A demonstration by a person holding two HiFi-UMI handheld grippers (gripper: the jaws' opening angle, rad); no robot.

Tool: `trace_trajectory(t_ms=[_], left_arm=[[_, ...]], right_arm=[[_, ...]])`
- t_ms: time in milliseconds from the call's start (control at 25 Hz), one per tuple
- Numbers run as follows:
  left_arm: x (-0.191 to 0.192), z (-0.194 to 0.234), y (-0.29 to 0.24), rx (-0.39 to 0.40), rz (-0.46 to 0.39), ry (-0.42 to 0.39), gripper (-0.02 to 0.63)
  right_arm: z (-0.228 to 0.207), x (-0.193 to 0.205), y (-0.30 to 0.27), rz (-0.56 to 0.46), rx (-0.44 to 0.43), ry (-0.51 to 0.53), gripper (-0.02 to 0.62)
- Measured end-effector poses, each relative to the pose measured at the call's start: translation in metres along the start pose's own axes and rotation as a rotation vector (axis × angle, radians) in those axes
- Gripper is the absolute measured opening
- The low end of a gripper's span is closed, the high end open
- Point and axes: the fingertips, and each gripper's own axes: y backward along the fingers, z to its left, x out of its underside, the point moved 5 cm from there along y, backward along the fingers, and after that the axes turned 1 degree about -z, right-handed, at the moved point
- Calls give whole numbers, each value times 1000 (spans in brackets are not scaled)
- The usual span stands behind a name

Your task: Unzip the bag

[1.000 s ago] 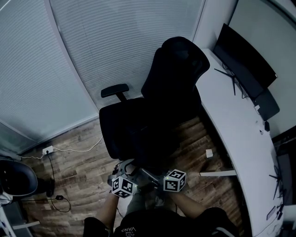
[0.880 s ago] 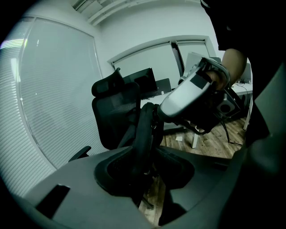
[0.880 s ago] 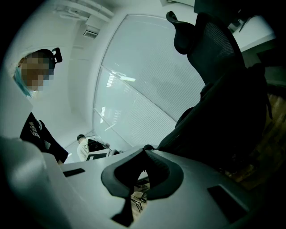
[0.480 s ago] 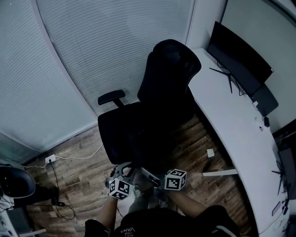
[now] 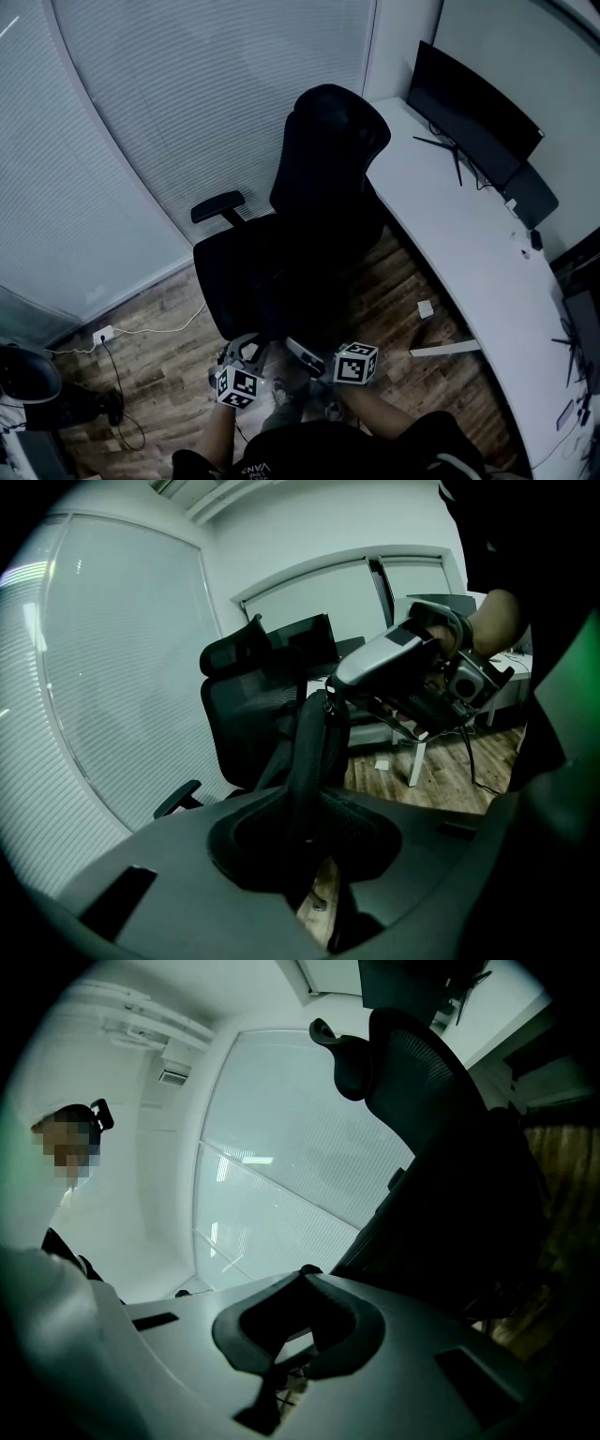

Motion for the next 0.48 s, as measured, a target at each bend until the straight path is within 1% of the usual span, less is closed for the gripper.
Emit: trace_trajectory(t_ms=[360,480], left_arm=[[-1,-2,0,-4,25,24,95],[1,-3,0,-6,28,37,94]], right_arm=[[-10,-18,15,-66,40,-25,44],[-16,-29,22,-90,64,-3,44]])
